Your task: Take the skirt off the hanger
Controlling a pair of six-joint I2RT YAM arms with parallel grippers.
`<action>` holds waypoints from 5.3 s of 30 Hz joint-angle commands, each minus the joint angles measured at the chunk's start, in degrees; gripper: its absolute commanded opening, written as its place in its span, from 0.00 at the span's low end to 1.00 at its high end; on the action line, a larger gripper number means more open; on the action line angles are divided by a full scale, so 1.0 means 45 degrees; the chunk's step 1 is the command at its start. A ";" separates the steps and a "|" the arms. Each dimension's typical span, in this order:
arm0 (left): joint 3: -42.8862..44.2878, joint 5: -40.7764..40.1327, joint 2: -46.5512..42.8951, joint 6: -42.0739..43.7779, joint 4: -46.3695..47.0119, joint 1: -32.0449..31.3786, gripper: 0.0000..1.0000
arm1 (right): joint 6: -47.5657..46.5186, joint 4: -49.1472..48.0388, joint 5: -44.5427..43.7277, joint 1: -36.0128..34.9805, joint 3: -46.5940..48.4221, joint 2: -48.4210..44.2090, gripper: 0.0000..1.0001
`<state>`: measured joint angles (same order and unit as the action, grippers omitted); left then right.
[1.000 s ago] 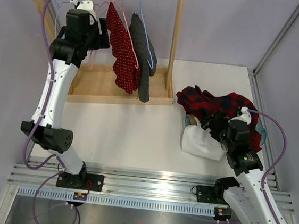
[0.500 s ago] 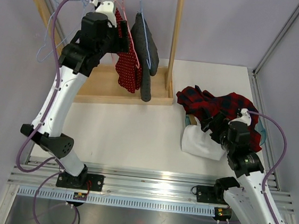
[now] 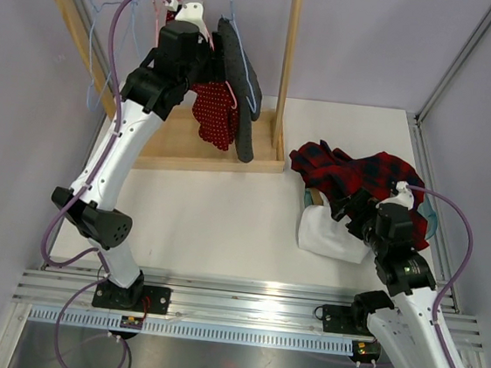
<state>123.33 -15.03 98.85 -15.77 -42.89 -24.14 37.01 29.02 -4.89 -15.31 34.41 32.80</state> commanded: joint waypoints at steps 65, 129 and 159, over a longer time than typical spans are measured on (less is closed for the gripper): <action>-0.1565 -0.0723 -0.4582 -0.0499 -0.1230 -0.2720 0.00 | -0.5667 -0.2443 -0.1844 -1.0269 1.1297 1.0540 0.99; -0.4652 -0.2442 -0.8080 -0.0675 -0.0781 -0.3131 0.00 | -0.7529 -0.2813 -0.9829 -1.0582 0.9182 0.4567 0.00; 0.1227 0.0154 -0.1557 0.0359 0.0057 0.0831 0.00 | -0.1195 -0.0682 -0.2337 0.1566 0.5560 0.9471 1.00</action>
<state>125.75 -19.73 91.42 -15.18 -46.50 -22.02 25.39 30.09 -25.71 -8.19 63.55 77.03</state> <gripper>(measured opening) 0.028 0.984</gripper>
